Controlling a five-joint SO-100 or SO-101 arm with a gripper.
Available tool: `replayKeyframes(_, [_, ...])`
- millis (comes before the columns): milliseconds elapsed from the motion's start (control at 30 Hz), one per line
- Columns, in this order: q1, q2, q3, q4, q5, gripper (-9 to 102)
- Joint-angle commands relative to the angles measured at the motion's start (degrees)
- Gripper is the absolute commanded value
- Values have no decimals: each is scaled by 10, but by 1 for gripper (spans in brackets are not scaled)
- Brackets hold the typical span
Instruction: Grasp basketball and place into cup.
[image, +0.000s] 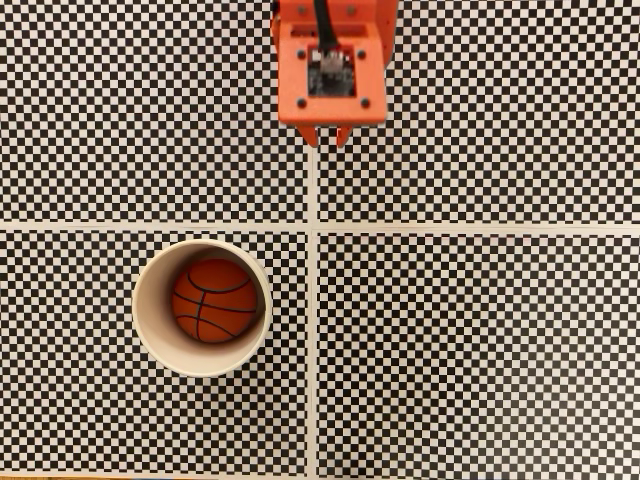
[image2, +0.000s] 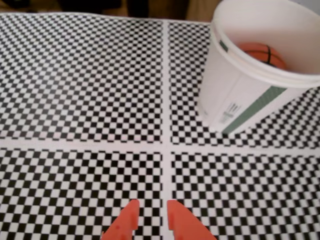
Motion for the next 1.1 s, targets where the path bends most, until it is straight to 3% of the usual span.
replayKeyframes(0, [0,5,25,-25,17,0])
replayKeyframes(500, [-10,5,105,-40,24,0])
replayKeyframes(1067, [10,5,105,152,30,0])
